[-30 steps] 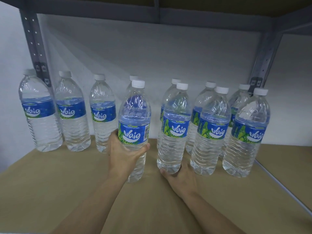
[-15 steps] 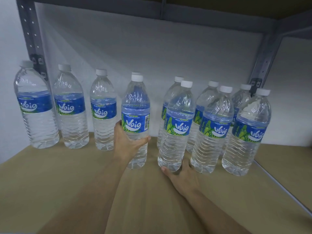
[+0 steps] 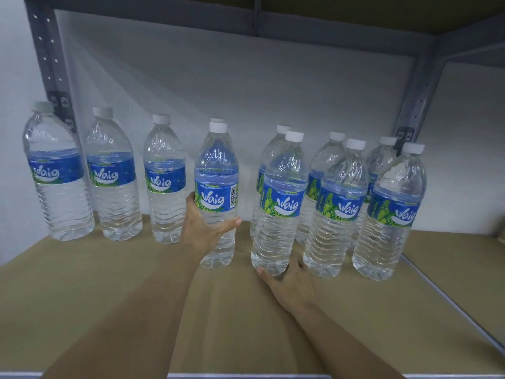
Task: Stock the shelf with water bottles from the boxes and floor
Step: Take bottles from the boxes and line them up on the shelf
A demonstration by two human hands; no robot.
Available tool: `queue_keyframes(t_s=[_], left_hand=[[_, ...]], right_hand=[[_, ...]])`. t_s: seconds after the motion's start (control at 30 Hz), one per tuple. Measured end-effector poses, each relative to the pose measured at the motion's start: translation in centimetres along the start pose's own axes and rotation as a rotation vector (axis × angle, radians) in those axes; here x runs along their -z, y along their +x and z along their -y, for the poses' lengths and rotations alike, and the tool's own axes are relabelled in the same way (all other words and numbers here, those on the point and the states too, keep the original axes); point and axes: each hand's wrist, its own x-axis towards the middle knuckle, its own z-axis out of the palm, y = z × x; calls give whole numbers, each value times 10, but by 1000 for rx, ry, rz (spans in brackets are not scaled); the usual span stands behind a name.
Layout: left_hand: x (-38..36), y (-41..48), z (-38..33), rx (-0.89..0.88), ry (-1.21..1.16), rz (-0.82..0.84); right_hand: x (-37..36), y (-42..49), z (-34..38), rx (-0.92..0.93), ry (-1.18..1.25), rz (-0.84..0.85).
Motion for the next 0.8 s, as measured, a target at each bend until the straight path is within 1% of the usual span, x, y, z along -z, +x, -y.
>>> queue_keyframes(t_s=[0.23, 0.4, 0.5, 0.6, 0.7, 0.8], left_hand=[[2, -2, -8, 57, 41, 24], [4, -2, -11, 151, 105, 41], [14, -8, -8, 249, 205, 129], [43, -30, -6, 339, 358, 253], [86, -68, -9, 288, 564, 353], [131, -106, -16, 197, 620, 440]], right_hand=[[-1, 1, -2, 17, -5, -29], [-3, 2, -2, 7, -35, -20], [-2, 0, 1, 24, -38, -23], [0, 0, 2, 14, -38, -29], [7, -12, 8, 17, -39, -54], [12, -40, 22, -29, -67, -55]])
